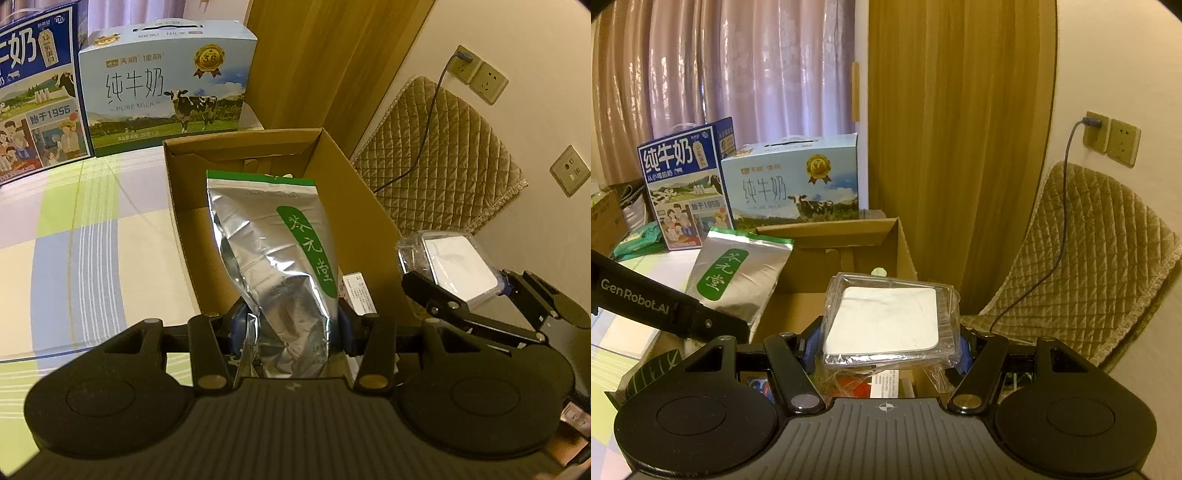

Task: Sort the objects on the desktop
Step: 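Lower the tea bag and tray into the cardboard box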

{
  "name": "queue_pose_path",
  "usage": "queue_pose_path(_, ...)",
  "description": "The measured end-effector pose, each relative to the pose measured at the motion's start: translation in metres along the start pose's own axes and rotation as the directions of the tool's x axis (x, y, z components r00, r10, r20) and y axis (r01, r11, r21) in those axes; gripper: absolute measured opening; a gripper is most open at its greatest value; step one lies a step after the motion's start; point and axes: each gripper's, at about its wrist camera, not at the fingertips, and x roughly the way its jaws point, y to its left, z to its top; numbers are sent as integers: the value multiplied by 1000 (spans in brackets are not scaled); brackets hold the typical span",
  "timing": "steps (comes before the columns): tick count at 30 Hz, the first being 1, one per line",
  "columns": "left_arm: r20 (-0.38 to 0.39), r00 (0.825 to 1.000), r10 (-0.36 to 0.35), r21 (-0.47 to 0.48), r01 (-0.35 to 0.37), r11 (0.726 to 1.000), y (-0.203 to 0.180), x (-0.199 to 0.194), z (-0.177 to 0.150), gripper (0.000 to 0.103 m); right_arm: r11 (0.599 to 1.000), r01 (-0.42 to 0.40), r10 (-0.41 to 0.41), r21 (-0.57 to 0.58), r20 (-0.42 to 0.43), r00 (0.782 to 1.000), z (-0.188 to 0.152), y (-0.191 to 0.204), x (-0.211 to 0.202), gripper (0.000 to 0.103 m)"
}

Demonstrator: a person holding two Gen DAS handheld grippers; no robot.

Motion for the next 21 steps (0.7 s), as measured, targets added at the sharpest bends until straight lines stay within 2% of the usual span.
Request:
queue_pose_path(9,10,1000,7,-11,-7,1000,-3,6,0,42,1000,-9,9,-7,-10,1000,2,4,12,63)
queue_pose_path(11,15,1000,3,-13,-3,1000,-2,5,1,37,1000,-11,10,-6,-11,1000,2,5,13,63)
queue_pose_path(21,19,1000,16,-9,-16,1000,0,1,3,37,1000,-15,15,-2,-22,1000,0,8,16,63)
